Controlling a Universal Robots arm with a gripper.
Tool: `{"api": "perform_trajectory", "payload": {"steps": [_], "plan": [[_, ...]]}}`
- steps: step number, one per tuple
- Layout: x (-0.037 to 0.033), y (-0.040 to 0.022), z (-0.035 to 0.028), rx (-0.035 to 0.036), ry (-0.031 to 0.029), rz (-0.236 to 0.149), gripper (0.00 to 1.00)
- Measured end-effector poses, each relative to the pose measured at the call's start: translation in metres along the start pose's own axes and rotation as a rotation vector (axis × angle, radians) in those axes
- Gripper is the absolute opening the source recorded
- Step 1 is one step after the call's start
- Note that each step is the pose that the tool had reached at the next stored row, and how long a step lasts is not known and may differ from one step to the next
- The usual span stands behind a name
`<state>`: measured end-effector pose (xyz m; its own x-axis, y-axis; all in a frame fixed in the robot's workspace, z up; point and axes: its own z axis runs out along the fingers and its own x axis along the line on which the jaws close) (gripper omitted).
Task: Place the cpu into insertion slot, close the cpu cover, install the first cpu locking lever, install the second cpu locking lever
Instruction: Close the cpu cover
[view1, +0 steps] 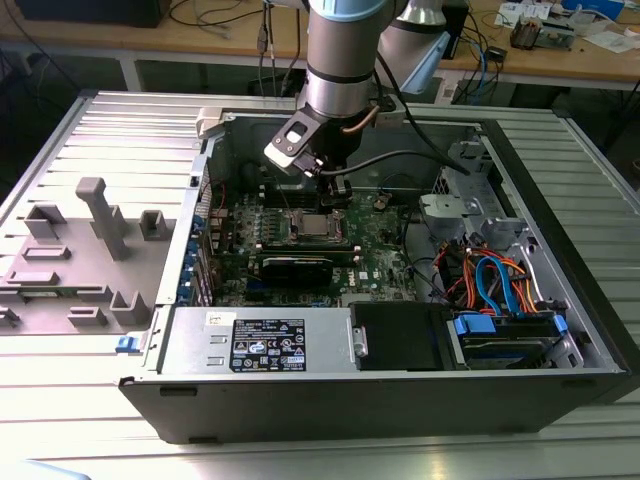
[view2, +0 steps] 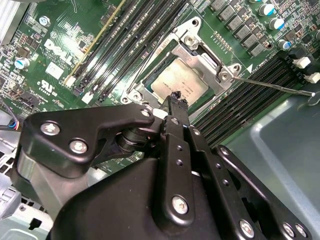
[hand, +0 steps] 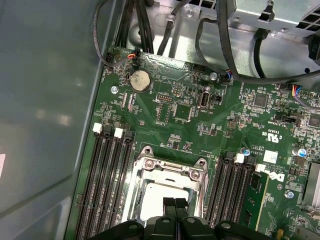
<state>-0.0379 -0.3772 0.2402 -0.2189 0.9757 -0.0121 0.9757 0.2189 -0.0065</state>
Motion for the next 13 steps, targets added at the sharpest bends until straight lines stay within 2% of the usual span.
{"api": "perform_trajectory", "payload": {"steps": [3, 6, 13], "plan": [[0.0, 0.0, 0.0, 0.0, 0.0, -0.003, 0.11], [0.0, 0.0, 0.0, -0.0004, -0.0003, -0.041, 0.11], [0.0, 0.0, 0.0, -0.0006, -0.0004, -0.053, 0.11]]}}
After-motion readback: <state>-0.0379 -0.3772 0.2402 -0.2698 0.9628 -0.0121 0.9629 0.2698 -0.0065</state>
